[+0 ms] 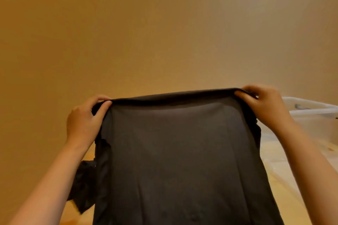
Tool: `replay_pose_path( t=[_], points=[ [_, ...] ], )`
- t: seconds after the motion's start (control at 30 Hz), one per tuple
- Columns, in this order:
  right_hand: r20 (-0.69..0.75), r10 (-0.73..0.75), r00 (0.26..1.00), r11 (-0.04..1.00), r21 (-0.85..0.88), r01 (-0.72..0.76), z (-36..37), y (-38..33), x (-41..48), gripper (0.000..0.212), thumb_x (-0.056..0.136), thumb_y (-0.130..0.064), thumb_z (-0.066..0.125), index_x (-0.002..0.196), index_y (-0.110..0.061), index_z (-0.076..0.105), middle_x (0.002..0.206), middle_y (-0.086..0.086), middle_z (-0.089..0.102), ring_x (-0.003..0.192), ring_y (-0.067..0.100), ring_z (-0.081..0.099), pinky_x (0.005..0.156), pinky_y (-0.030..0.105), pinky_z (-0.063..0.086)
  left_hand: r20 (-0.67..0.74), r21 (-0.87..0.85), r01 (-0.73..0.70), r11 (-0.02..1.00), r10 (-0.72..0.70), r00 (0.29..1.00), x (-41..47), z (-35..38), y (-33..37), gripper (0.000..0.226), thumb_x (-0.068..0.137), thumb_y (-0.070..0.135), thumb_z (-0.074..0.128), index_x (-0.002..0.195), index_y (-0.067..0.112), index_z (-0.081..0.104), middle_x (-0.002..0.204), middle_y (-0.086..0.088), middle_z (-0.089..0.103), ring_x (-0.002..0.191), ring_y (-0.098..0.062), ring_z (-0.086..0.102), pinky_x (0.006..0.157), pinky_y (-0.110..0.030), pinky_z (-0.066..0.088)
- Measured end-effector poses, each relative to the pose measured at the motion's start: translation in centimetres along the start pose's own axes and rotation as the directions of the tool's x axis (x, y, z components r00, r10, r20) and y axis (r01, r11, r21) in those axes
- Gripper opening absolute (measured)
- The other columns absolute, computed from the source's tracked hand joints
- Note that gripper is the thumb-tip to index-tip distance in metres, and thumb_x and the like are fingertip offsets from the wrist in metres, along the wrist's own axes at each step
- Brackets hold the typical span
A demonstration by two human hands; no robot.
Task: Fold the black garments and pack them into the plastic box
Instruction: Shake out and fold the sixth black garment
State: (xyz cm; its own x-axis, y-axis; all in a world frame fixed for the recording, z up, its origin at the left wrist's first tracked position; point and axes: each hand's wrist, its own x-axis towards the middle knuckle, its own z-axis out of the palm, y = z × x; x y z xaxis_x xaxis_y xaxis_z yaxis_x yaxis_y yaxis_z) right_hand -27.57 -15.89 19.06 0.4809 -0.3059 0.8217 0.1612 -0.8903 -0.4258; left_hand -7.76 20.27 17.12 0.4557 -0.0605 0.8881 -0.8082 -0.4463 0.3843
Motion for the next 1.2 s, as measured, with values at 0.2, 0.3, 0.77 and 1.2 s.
replay_pose_path(
  t=[0.2, 0.3, 0.77, 1.2],
  points=[
    [0.506, 0.339, 0.793, 0.912, -0.383, -0.146, 10.7, 8.8, 2.4, 0.023, 0.094, -0.029, 0.061, 0.084, -0.010, 0.069, 0.079, 0.007, 0.067, 0.072, 0.022, 0.061, 0.067, 0.037, 0.051, 0.486, 0.200, 0.178, 0.964, -0.255, 0.836, -1.7, 9.8, -9.8, 0.014, 0.091, 0.018, 0.066, 0.081, 0.026, 0.062, 0.086, 0.002, 0.066, 0.093, -0.025, 0.063, 0.068, -0.030, 0.036],
    [0.592, 0.406, 0.697, 0.848, -0.528, -0.045, 16.6, 12.0, 1.8, 0.024, 0.096, -0.031, 0.057, 0.086, -0.012, 0.065, 0.081, 0.007, 0.063, 0.076, 0.025, 0.061, 0.066, 0.036, 0.050, 0.594, 0.292, 0.185, 0.938, -0.330, 0.734, -2.9, 13.9, -14.3, 0.027, 0.093, 0.021, 0.064, 0.074, 0.038, 0.055, 0.086, 0.005, 0.064, 0.094, -0.025, 0.063, 0.073, -0.033, 0.044],
    [0.318, 0.248, 0.915, 0.821, -0.570, -0.025, 28.2, 18.9, -1.0, 0.019, 0.088, 0.004, 0.055, 0.103, -0.006, 0.058, 0.092, 0.010, 0.062, 0.082, 0.030, 0.058, 0.055, 0.034, 0.043, 0.494, 0.564, 0.132, 0.815, -0.462, 0.737, -2.7, 22.0, -20.4, 0.018, 0.101, 0.033, 0.048, 0.096, 0.021, 0.060, 0.085, -0.004, 0.065, 0.071, -0.023, 0.058, 0.054, -0.034, 0.047],
    [0.750, 0.195, 0.631, 0.944, -0.318, 0.087, 25.7, 7.1, -10.5, 0.052, 0.098, -0.037, 0.048, 0.145, -0.019, 0.037, 0.155, 0.000, 0.028, 0.146, 0.018, 0.015, 0.115, 0.035, 0.022, 0.842, 0.340, 0.010, 0.940, -0.309, 0.442, -14.0, 14.1, -8.0, 0.067, 0.096, 0.051, 0.048, 0.152, 0.036, 0.016, 0.159, 0.017, 0.014, 0.147, -0.006, 0.012, 0.118, -0.028, 0.014]
  ],
)
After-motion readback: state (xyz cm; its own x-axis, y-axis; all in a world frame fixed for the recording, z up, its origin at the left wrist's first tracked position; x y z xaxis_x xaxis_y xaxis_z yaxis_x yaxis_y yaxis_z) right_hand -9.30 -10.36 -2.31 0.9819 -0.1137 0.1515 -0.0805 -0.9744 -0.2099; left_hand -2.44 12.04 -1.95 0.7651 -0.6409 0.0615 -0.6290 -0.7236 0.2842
